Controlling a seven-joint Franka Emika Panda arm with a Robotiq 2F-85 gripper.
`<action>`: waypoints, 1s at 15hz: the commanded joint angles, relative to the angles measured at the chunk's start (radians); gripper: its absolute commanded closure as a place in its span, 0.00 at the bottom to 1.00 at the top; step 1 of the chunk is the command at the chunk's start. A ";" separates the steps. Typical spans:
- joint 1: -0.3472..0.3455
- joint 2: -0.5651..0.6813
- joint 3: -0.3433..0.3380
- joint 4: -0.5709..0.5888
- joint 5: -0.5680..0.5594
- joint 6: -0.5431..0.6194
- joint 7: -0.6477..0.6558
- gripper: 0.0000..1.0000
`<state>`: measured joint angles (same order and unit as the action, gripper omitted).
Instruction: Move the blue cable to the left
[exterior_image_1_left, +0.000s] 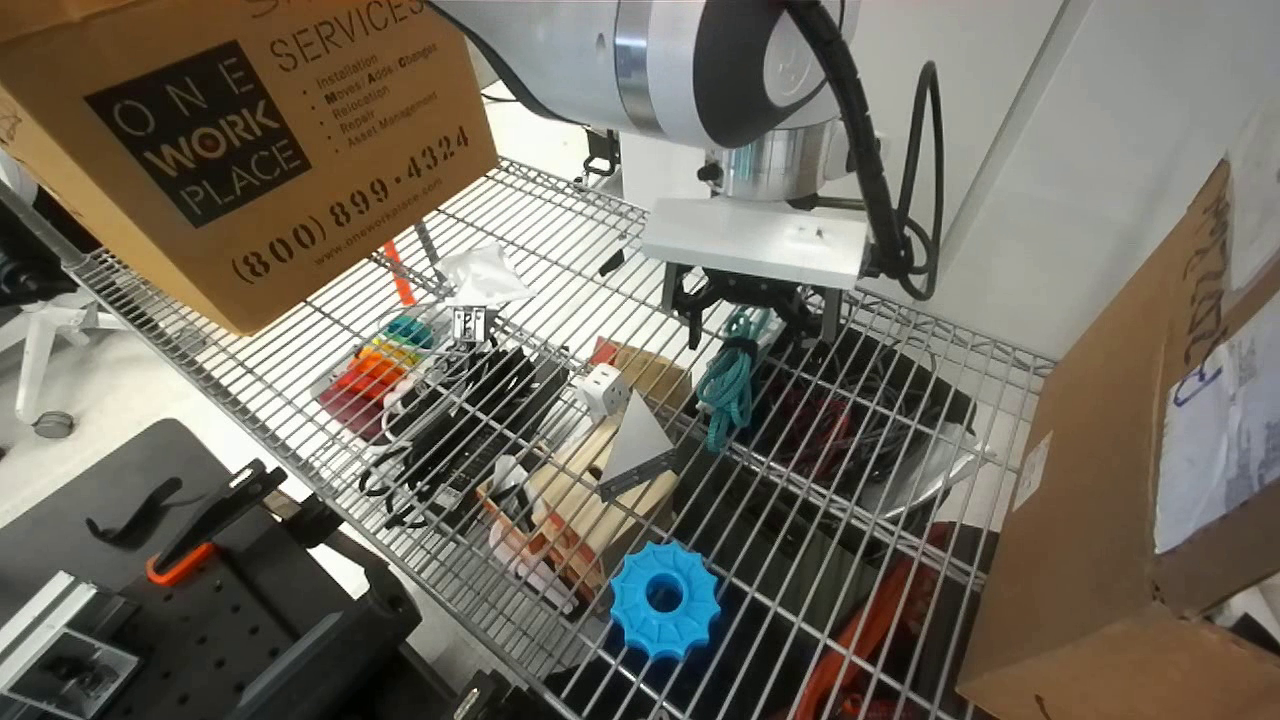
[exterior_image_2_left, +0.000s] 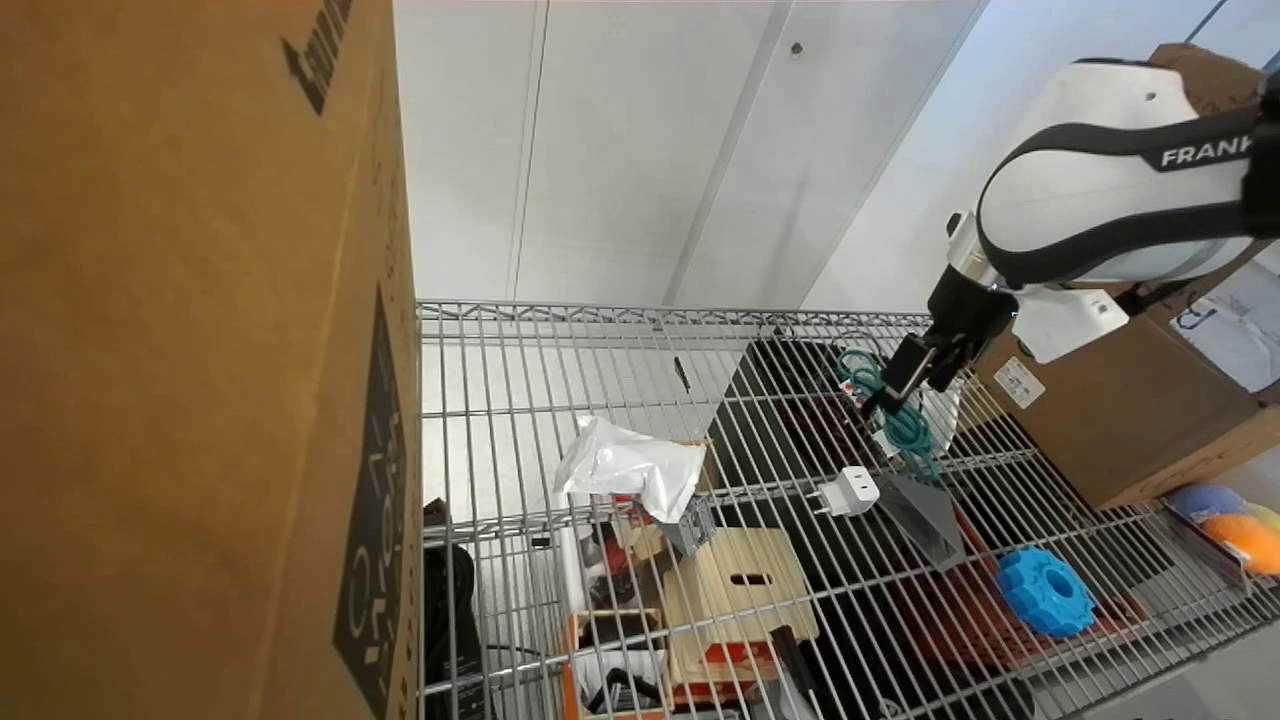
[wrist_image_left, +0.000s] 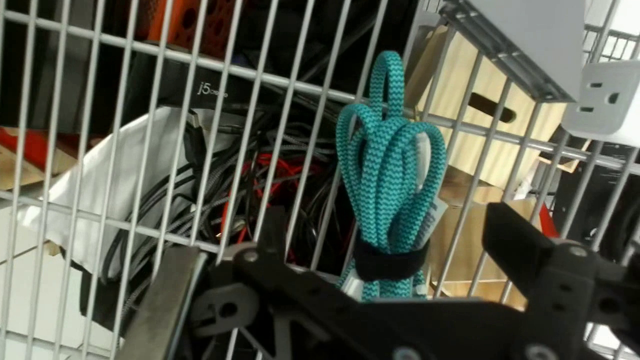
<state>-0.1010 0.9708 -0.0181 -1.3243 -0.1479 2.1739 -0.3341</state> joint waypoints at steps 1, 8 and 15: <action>-0.020 0.110 0.021 0.149 0.015 -0.063 -0.043 0.00; -0.026 0.221 0.016 0.308 0.016 -0.144 -0.053 0.50; -0.008 0.210 0.024 0.382 0.000 -0.257 -0.111 0.92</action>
<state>-0.1127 1.1646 0.0074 -1.0137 -0.1351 1.9831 -0.3919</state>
